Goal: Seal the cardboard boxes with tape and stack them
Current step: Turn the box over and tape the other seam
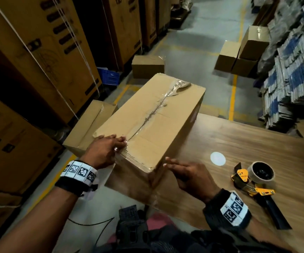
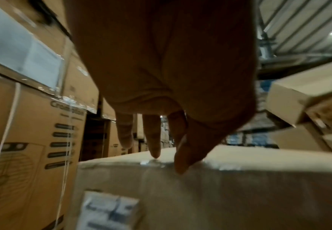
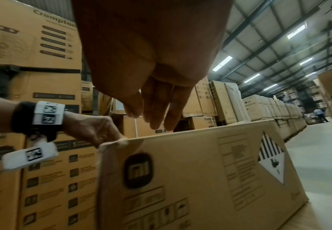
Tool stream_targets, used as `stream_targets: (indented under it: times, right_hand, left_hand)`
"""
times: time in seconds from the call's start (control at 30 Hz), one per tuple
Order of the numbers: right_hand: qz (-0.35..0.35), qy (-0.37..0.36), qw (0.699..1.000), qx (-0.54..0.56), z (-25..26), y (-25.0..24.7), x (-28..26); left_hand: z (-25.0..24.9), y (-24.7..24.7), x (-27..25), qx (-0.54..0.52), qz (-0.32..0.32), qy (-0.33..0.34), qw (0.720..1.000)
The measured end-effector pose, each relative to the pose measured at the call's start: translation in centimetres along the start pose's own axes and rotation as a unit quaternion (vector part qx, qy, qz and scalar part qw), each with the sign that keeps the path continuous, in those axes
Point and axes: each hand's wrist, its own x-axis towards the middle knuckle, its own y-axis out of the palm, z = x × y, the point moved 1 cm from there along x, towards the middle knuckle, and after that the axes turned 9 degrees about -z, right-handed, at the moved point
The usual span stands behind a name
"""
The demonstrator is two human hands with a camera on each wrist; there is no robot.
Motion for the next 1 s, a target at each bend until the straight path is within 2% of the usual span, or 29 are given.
stream_targets:
  times: [0.07, 0.1, 0.13, 0.2, 0.23, 0.3, 0.37, 0.47, 0.6, 0.7, 0.77, 0.83, 0.9, 1.0]
  right_hand:
    - [-0.031, 0.05, 0.998, -0.025, -1.7, -0.4, 2.4]
    - [-0.038, 0.074, 0.995, -0.049, -2.8, -0.4, 3.8]
    - [-0.023, 0.093, 0.993, -0.076, -4.0, -0.3, 5.1]
    - [0.061, 0.118, 0.983, -0.125, -6.3, 0.2, 7.7]
    - [0.114, 0.126, 0.973, -0.154, -7.1, 0.6, 8.7]
    - [0.203, 0.137, 0.946, -0.213, -7.8, 1.4, 9.8]
    - [0.24, 0.144, 0.931, -0.235, -7.1, 2.0, 9.6]
    - [0.236, 0.143, 0.931, -0.239, -4.6, 2.5, 8.7]
    - [0.231, 0.128, 0.942, -0.209, -0.1, 3.7, 8.3]
    - [0.219, 0.102, 0.962, -0.129, 1.4, 4.3, 8.1]
    - [0.172, 0.137, 0.973, -0.071, 0.6, 3.7, 8.2]
    - [0.095, 0.186, 0.974, -0.089, -1.6, 2.4, 8.4]
    - [0.026, 0.244, 0.959, -0.142, -5.1, 0.9, 8.8]
    - [0.021, 0.344, 0.917, -0.199, -10.8, -1.4, 9.2]
  left_hand:
    - [-0.8, -0.3, 0.3, -0.103, -0.089, -0.072, 0.988]
    - [-1.9, -0.1, 0.7, -0.151, -0.098, -0.109, 0.978]
    - [-3.4, 0.4, 1.2, -0.169, -0.065, -0.139, 0.974]
    - [-6.7, 1.9, 2.0, -0.138, 0.022, -0.188, 0.972]
    - [-8.2, 2.6, 2.0, -0.106, 0.039, -0.205, 0.972]
    - [-9.6, 4.0, 1.7, -0.045, 0.022, -0.217, 0.975]
    - [-9.1, 4.8, 1.2, -0.022, 0.004, -0.206, 0.978]
    - [-5.6, 5.0, 1.0, -0.017, 0.002, -0.168, 0.986]
    - [1.9, 4.4, 0.4, -0.018, 0.026, -0.097, 0.995]
    - [4.8, 3.0, 0.7, -0.015, 0.05, -0.113, 0.992]
    - [4.5, 2.3, 1.3, -0.007, 0.075, -0.148, 0.986]
    - [2.4, 2.0, 2.3, -0.013, 0.096, -0.164, 0.982]
    - [-0.3, 2.3, 3.7, -0.024, 0.102, -0.159, 0.982]
    - [-3.5, 3.0, 5.9, -0.047, 0.096, -0.186, 0.977]
